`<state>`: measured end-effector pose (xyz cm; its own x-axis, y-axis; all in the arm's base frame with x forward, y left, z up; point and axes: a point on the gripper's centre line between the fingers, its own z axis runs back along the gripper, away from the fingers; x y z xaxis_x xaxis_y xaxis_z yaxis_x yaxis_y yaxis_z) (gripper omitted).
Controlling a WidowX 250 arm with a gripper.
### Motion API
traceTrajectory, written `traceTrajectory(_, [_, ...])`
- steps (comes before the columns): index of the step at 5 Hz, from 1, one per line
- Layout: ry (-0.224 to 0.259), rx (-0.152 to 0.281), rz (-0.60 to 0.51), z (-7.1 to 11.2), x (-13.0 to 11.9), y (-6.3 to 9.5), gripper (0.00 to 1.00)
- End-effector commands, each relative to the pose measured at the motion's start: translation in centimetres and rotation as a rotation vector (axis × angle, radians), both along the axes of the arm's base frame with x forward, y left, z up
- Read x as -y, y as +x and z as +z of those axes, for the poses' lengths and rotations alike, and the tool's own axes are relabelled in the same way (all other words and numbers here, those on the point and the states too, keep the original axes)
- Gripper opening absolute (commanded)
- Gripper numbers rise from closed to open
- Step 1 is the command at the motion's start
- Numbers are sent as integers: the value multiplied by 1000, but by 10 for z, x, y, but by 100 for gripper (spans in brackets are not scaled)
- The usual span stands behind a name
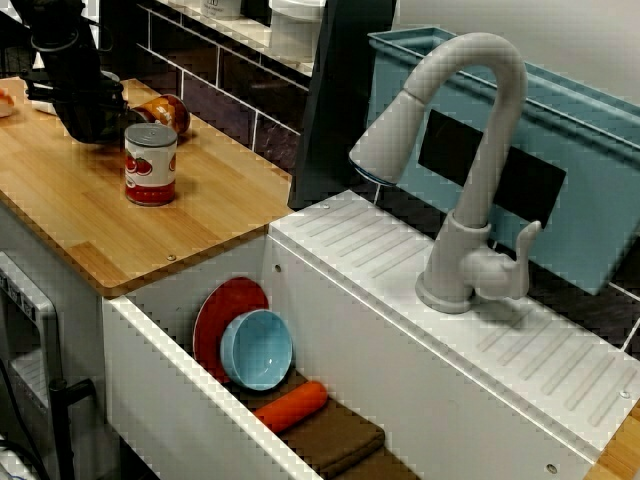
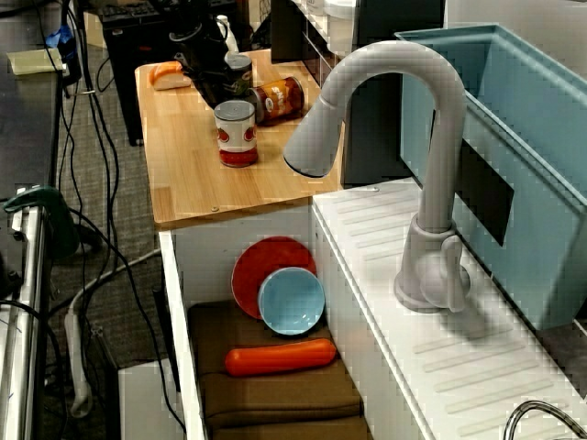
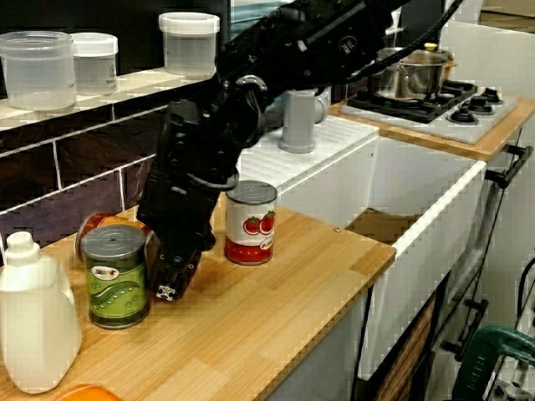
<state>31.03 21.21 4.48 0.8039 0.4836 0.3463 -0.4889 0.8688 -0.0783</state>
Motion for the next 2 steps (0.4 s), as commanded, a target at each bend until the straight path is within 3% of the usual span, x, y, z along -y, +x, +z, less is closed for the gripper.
traceTrajectory(1, [10, 14, 20, 19, -15, 11, 0])
traceTrajectory(2, [-3, -1, 0, 23, -15, 0, 0])
